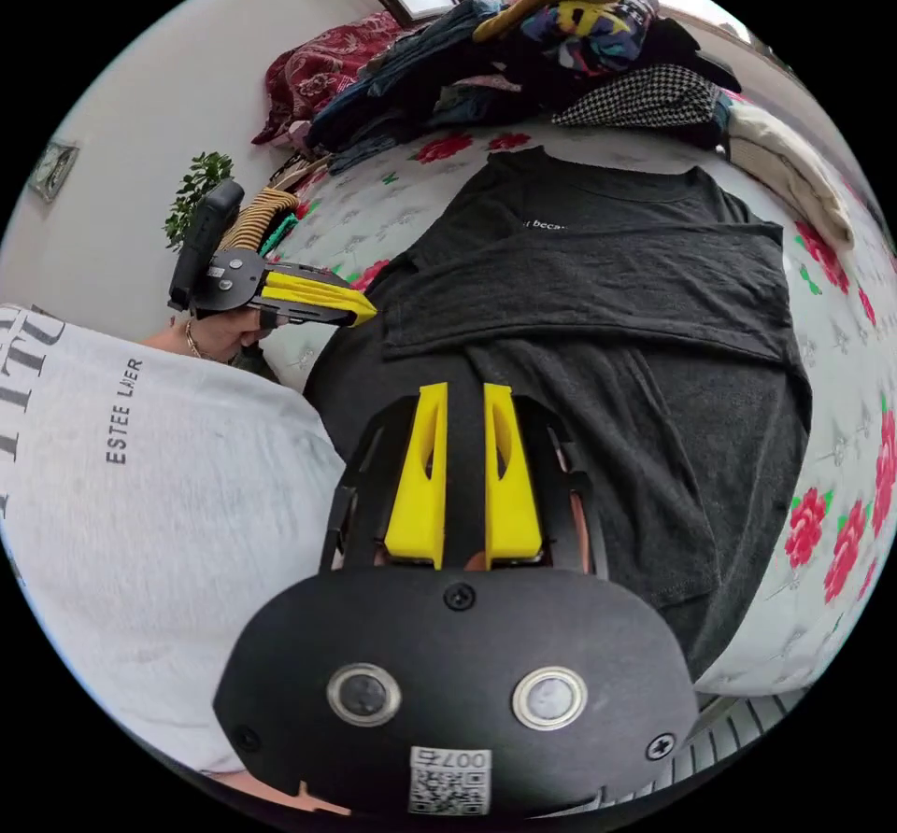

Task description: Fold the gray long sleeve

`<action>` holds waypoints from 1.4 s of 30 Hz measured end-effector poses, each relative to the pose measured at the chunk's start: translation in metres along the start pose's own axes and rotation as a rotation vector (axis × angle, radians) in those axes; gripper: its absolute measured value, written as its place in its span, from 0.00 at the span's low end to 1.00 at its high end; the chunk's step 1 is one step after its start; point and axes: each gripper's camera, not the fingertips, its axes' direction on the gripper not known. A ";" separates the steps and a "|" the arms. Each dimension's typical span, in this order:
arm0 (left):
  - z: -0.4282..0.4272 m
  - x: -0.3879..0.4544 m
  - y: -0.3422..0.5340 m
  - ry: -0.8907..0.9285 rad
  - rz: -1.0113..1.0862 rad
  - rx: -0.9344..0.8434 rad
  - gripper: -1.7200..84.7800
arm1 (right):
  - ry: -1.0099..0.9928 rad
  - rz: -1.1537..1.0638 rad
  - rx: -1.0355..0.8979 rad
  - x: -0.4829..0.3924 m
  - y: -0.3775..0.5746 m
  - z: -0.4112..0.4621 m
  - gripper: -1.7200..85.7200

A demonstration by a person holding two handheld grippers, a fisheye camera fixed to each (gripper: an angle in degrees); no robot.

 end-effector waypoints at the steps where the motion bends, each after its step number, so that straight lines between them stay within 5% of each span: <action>1: -0.003 0.002 0.006 0.003 -0.010 0.000 0.01 | 0.013 0.077 0.022 0.018 0.022 -0.017 0.11; 8: -0.018 0.009 0.038 -0.030 -0.069 -0.037 0.01 | 0.075 0.451 0.185 0.123 0.163 -0.108 0.11; 22: -0.037 0.001 0.196 -0.094 -0.478 -0.162 0.09 | 0.075 0.576 0.077 0.250 0.334 -0.163 0.11; 32: 0.006 0.004 0.193 -0.026 -0.493 -0.169 0.13 | 0.014 0.375 0.065 0.285 0.313 -0.160 0.10; 42: 0.008 -0.039 0.182 -0.112 -0.404 -0.309 0.03 | 0.042 0.265 -0.110 0.280 0.277 -0.113 0.06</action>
